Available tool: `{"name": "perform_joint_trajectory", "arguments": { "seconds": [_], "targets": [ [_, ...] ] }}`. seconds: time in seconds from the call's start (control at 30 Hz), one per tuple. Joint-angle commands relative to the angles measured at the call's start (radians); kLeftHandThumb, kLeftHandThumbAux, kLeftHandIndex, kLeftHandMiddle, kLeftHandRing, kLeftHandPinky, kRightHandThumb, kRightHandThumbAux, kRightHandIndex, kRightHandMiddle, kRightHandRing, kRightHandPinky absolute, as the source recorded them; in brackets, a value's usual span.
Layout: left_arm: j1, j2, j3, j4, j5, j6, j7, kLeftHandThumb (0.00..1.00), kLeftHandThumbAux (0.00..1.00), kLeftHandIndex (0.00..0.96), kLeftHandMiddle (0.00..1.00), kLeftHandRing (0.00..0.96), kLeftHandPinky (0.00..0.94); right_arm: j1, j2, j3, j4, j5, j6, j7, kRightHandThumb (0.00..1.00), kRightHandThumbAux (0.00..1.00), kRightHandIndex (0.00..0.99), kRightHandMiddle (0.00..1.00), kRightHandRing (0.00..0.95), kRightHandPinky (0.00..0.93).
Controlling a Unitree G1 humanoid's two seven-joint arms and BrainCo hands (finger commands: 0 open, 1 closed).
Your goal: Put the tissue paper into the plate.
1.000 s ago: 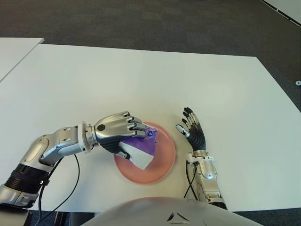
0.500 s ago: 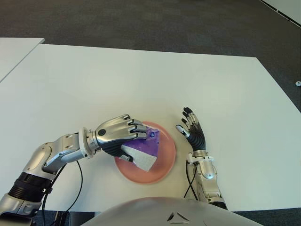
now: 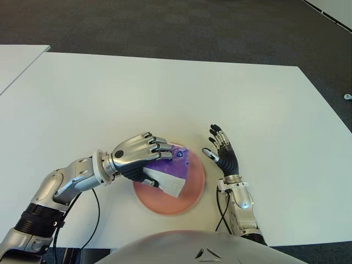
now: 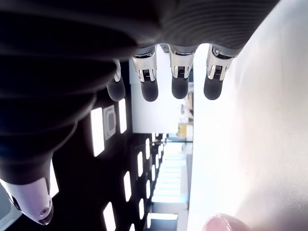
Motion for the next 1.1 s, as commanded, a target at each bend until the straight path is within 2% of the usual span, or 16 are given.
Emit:
{"name": "perform_joint_trajectory", "arguments": {
  "seconds": [0.03, 0.07, 0.13, 0.27, 0.53, 1.1],
  "targets": [
    [-0.008, 0.054, -0.043, 0.011, 0.051, 0.024, -0.084, 0.202, 0.559, 0.197, 0.216, 0.178, 0.127, 0.098, 0.004, -0.009, 0.153, 0.008, 0.106, -0.007, 0.0, 0.647, 0.0, 0.0, 0.0, 0.0],
    [-0.015, 0.067, -0.05, 0.008, 0.063, 0.024, -0.1, 0.136, 0.508, 0.126, 0.138, 0.114, 0.081, 0.102, 0.006, -0.008, 0.14, 0.005, 0.123, -0.013, 0.0, 0.65, 0.0, 0.0, 0.0, 0.0],
    [-0.019, 0.085, -0.051, -0.001, 0.087, 0.03, -0.111, 0.072, 0.457, 0.064, 0.07, 0.058, 0.041, 0.108, 0.009, -0.008, 0.12, -0.002, 0.152, -0.027, 0.0, 0.65, 0.0, 0.0, 0.0, 0.0],
    [-0.017, 0.099, -0.045, -0.013, 0.115, 0.051, -0.106, 0.015, 0.382, 0.013, 0.014, 0.012, 0.008, 0.113, 0.017, -0.007, 0.107, -0.011, 0.168, -0.05, 0.0, 0.647, 0.0, 0.0, 0.0, 0.0],
    [-0.013, 0.116, -0.052, -0.021, 0.107, 0.086, -0.117, 0.0, 0.335, 0.0, 0.0, 0.0, 0.0, 0.124, 0.027, 0.001, 0.078, -0.007, 0.18, -0.064, 0.0, 0.671, 0.0, 0.0, 0.0, 0.0],
    [-0.001, 0.123, -0.054, -0.018, 0.07, 0.13, -0.129, 0.0, 0.348, 0.0, 0.0, 0.0, 0.0, 0.132, 0.026, 0.004, 0.056, -0.005, 0.201, -0.063, 0.0, 0.68, 0.0, 0.0, 0.0, 0.0]
  ]
}}
